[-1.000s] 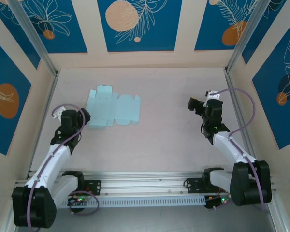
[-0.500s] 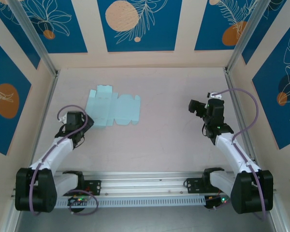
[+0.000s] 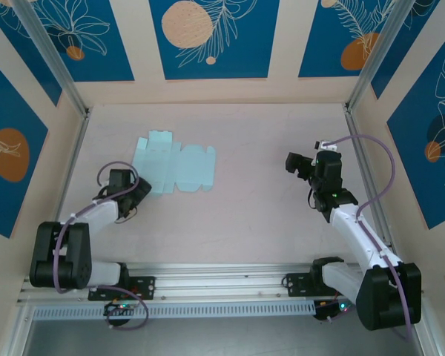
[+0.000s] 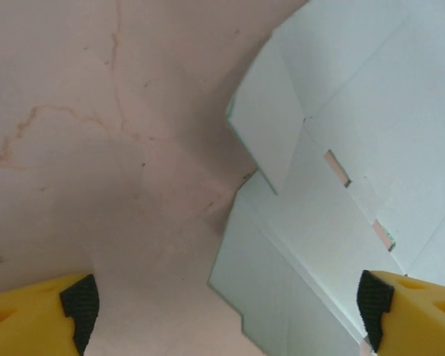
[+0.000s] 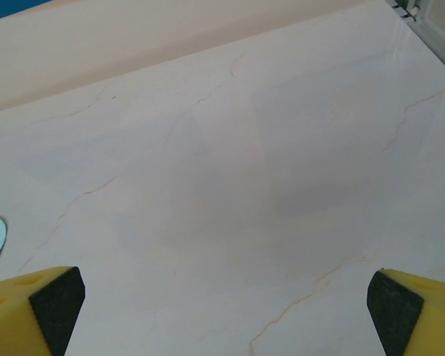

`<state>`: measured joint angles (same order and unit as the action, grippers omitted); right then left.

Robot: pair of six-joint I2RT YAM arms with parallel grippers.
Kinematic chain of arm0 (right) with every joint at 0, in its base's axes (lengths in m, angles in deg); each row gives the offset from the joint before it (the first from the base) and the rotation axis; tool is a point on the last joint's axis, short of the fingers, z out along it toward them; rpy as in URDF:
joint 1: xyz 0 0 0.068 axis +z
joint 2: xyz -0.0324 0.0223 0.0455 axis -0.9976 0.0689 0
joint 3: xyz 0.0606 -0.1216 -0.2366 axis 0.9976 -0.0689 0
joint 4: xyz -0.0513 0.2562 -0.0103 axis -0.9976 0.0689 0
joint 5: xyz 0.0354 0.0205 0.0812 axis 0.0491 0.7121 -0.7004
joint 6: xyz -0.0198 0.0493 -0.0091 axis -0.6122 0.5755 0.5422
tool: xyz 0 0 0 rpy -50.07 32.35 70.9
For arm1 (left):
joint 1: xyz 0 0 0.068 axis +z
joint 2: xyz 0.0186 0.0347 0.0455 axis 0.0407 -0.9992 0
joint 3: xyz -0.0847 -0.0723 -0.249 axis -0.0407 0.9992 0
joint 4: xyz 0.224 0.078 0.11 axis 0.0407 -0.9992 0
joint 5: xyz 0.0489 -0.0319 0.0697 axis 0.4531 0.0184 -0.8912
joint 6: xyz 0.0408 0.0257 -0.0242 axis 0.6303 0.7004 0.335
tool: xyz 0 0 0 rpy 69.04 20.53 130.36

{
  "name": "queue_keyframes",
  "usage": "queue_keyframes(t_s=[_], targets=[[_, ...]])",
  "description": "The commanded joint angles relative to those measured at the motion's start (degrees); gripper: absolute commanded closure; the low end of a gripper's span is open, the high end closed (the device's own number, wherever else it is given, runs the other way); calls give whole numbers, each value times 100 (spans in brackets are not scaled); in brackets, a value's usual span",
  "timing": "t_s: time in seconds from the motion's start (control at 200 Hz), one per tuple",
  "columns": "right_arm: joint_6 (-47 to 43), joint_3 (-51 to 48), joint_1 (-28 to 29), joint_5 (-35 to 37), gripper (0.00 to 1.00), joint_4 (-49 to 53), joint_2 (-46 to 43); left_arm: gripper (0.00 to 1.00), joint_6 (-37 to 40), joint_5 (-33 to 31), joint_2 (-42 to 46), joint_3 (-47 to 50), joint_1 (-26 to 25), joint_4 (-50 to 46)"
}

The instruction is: Fold the paper box

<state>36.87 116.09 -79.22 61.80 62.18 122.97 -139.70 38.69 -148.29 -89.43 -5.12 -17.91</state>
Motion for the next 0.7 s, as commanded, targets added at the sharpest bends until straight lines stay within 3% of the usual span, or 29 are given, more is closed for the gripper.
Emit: queue_keyframes(t_s=[0.0, 0.07, 0.16, 0.325, 0.49, 0.695], targets=[[108, 185, 66, -131, 1, -83, -59, 14, -358, 643, -396, -98, -49, 621], [107, 250, 105, -147, 0, -39, -51, 18, -445, 635, -583, -173, -107, 656], [81, 309, 143, -153, 0, 14, -60, 31, -471, 625, -850, -317, -203, 695], [68, 452, 195, -189, 1, 148, -60, 68, -351, 591, -1329, -694, -309, 710], [66, 625, 198, -320, 0, 380, -27, 100, 236, 528, -1713, -1307, -384, 557], [196, 1025, 205, -501, 0, 904, 170, 100, 1612, 460, -1858, -1952, -602, 903]])
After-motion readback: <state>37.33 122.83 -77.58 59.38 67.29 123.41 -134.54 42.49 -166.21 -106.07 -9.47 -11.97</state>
